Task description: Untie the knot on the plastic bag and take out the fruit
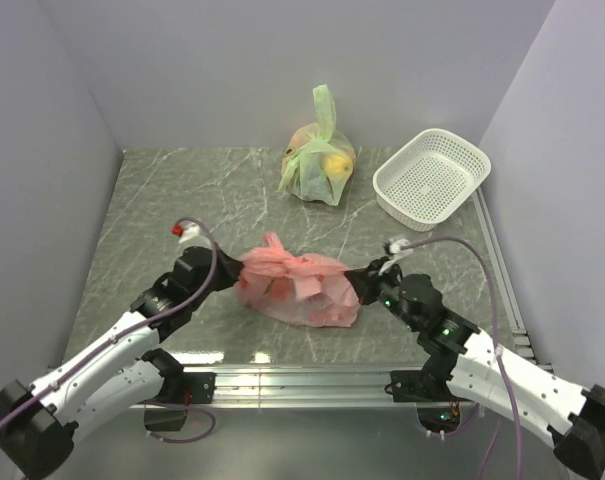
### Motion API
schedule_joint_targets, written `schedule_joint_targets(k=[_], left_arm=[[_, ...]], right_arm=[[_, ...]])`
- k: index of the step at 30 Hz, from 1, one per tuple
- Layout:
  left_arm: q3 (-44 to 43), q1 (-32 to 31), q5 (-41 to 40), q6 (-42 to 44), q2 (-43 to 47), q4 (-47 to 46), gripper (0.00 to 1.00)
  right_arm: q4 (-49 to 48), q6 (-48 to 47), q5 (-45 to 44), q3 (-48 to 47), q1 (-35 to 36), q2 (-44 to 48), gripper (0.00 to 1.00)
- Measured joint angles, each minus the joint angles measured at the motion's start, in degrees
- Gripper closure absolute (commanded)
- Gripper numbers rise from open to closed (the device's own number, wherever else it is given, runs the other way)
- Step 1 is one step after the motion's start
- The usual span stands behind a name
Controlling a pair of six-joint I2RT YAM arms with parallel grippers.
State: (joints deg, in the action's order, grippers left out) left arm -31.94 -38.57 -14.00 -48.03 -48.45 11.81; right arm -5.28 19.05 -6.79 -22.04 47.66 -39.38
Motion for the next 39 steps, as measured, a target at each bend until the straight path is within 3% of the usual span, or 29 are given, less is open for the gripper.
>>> schedule_joint_targets(k=[5, 8, 9, 12, 23, 31, 39], left_arm=[[3.85, 9.42, -0.98, -3.78, 5.95, 2.51, 1.00], [4.74, 10.32, 0.98, -3.58, 6.95, 1.75, 1.00], [4.92, 10.49, 1.70, -3.13, 6.95, 1.33, 0.99], [4.94, 11.06, 3.89, -1.07, 6.25, 0.59, 0.99], [-4.48, 11.13, 8.55, 5.90, 3.82, 5.99, 1.00], [-6.69, 11.13, 8.79, 7.52, 3.82, 9.53, 0.99], [-6.69, 11.13, 8.79, 7.98, 3.82, 10.40, 0.99]], right_arm=[[0.85, 7.32, -4.50, 4.92, -4.09, 9.88, 1.00], [2.45, 6.99, -3.23, 3.93, -4.59, 10.27, 0.74], [3.45, 6.21, -2.60, 3.13, -4.63, 9.84, 0.54], [8.37, 0.55, 1.38, -2.71, -4.96, 6.80, 0.35], [22.62, -20.52, 9.14, -28.44, 2.16, -8.61, 0.33], [29.16, -30.01, -1.25, -36.76, 12.33, -24.37, 0.35], [30.71, -34.77, -9.84, -37.62, 16.55, -30.16, 0.40]])
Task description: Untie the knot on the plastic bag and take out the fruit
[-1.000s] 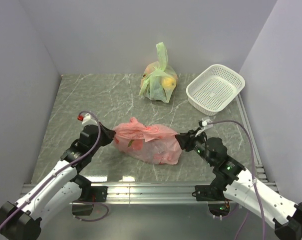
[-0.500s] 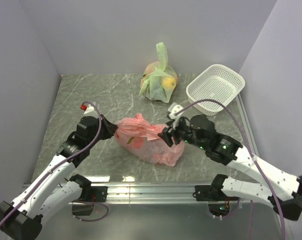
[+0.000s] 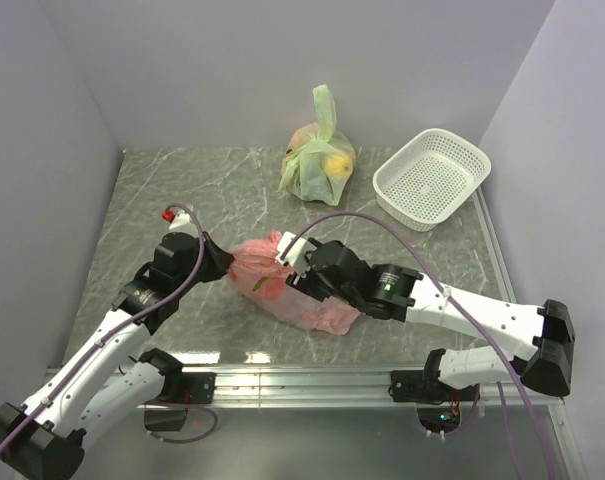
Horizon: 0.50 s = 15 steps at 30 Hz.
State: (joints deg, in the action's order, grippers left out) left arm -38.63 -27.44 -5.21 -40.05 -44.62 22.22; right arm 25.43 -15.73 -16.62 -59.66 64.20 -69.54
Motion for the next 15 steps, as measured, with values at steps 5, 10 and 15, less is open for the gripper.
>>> schedule_joint_targets(k=[5, 10, 15], left_arm=[[-0.02, 0.00, -0.02, -0.02, -0.15, 0.00, 1.00], [-0.02, -0.02, -2.12, -0.94, -0.44, 0.92, 0.99], [0.02, 0.87, -5.35, -3.63, -0.79, 1.07, 1.00]], right_arm=[[-0.66, -1.20, -4.00, -0.28, 1.55, -3.28, 0.54], [-2.21, -1.81, -8.98, 0.24, 2.03, -5.11, 1.00], [-5.88, -0.70, -11.17, 4.17, 1.95, -0.11, 1.00]])
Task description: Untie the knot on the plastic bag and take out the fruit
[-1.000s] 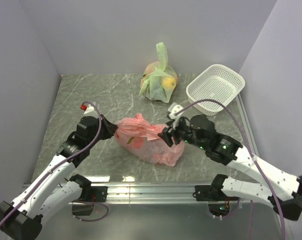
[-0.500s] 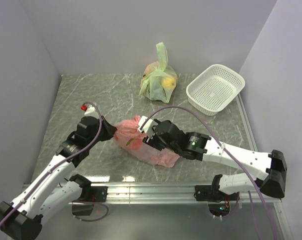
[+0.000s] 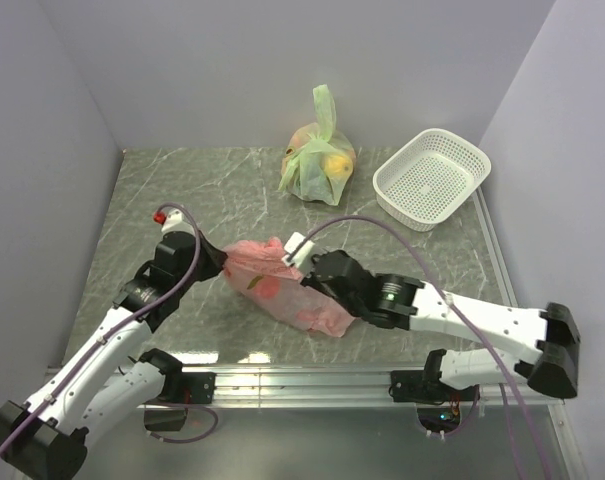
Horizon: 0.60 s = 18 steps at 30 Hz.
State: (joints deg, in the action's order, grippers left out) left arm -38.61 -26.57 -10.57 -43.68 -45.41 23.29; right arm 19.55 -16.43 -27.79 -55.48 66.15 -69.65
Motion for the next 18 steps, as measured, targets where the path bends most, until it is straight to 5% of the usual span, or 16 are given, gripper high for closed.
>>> schedule_joint_targets(k=[12, 15, 16, 18], left_arm=[[6.14, 7.50, 13.38, -6.58, -2.82, -12.74, 0.98], [8.20, 9.38, 15.61, -5.22, -2.73, -13.88, 0.67], [8.33, 9.60, 16.35, -4.61, -2.67, -13.86, 0.46], [8.22, 9.66, 18.99, -1.97, -1.84, -13.88, 0.28]], right_arm=[[-14.80, 17.07, 17.75, 21.46, -16.02, 33.62, 1.00], [-17.46, 19.67, 20.22, 23.76, -17.38, 34.34, 1.00], [-18.43, 20.13, 21.09, 23.67, -17.40, 33.44, 1.00], [-19.61, 20.57, 23.04, 23.17, -17.44, 31.26, 1.00]])
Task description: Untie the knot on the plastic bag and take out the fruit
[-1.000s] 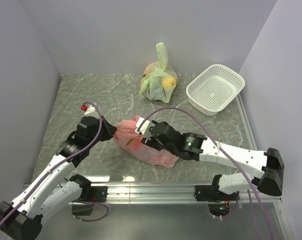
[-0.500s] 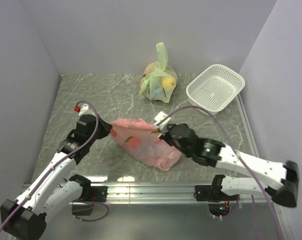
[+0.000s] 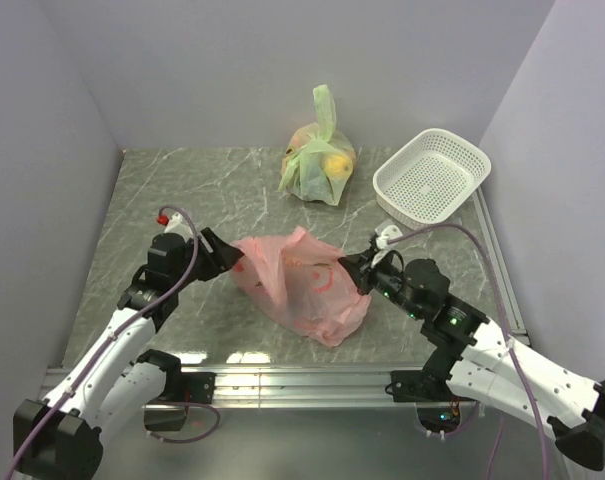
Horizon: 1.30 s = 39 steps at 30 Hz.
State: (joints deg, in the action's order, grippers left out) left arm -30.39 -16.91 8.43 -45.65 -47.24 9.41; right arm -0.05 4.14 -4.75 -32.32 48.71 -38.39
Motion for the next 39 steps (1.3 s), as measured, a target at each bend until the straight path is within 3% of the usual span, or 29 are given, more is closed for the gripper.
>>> schedule_joint_targets(k=[1, 4, 5, 11, 15, 24, 32, 37, 39], left_arm=[[-0.28, 0.00, 1.05, 1.27, 0.59, 0.33, 0.17], [-2.93, 0.00, 3.58, 4.66, 3.37, 2.99, 0.01], [-4.20, 0.00, 4.00, 5.51, 4.59, 3.89, 0.01], [-10.23, -0.94, 4.76, 6.58, 9.64, 5.95, 0.01], [-10.86, -6.99, 2.38, 5.53, 9.25, 6.38, 0.01], [-16.81, -27.67, -13.53, 4.22, -2.14, 10.21, 0.01], [-23.32, -34.60, -29.42, 2.84, -9.53, 15.43, 0.01], [-23.93, -36.22, -38.32, 0.76, -12.46, 18.49, 0.08], [-23.96, -36.28, -40.70, 0.11, -13.42, 19.19, 0.20]], right_arm=[[-0.37, 0.15, 0.81, -0.46, 0.00, -1.11, 1.00], [-1.46, 0.28, 2.54, -1.40, 0.00, -4.31, 1.00], [-1.84, 0.26, 2.91, -1.46, 0.00, -4.72, 1.00], [-2.64, -0.13, 3.96, -3.63, 0.00, -6.25, 1.00], [-2.75, -0.13, 3.78, -4.46, 0.00, -6.43, 1.00], [-1.81, -0.11, 2.64, -6.32, 0.00, -7.10, 1.00], [-0.17, 0.07, 2.69, -7.82, 0.00, -7.48, 1.00], [0.24, 0.48, 2.93, -9.16, 0.00, -7.85, 1.00], [0.50, 0.59, 3.08, -9.44, 0.00, -8.00, 1.00]])
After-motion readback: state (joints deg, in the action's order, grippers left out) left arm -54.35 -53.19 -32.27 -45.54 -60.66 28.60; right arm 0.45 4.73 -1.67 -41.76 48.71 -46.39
